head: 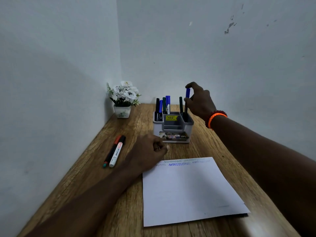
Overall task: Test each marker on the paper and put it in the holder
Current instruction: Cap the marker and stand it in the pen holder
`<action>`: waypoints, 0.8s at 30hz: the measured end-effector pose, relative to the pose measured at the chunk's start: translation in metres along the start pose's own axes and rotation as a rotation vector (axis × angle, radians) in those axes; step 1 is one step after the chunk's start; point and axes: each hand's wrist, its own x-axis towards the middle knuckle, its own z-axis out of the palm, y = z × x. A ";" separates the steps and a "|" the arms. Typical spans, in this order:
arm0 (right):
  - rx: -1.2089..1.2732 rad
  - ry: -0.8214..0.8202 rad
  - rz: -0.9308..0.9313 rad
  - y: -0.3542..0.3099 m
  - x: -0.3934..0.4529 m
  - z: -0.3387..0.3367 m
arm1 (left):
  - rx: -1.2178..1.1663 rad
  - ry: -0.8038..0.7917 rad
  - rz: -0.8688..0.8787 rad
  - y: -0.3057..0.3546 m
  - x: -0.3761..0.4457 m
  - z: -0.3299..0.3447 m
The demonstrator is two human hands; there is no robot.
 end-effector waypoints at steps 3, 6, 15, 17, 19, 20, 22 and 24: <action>-0.002 -0.035 0.000 0.003 -0.004 0.007 | 0.005 -0.002 -0.009 0.000 0.000 0.001; 0.007 -0.058 0.012 0.005 -0.008 0.012 | 0.008 -0.001 -0.014 -0.001 0.000 0.001; 0.061 -0.011 0.040 -0.003 -0.024 -0.004 | 0.011 -0.002 -0.013 -0.002 0.000 -0.001; 0.060 0.093 0.017 -0.012 -0.035 -0.018 | 0.016 0.000 -0.006 -0.002 0.000 -0.001; 0.106 0.130 -0.011 -0.025 -0.055 -0.031 | 0.032 -0.003 -0.002 0.000 0.000 -0.003; 0.115 0.079 -0.033 -0.031 -0.069 -0.035 | 0.043 -0.002 0.001 0.000 0.000 -0.004; 0.083 -0.122 -0.090 -0.040 -0.101 -0.032 | 0.076 0.009 0.003 -0.002 0.001 -0.006; 0.033 -0.302 -0.162 -0.045 -0.137 -0.025 | 0.112 0.032 0.000 -0.006 0.004 -0.009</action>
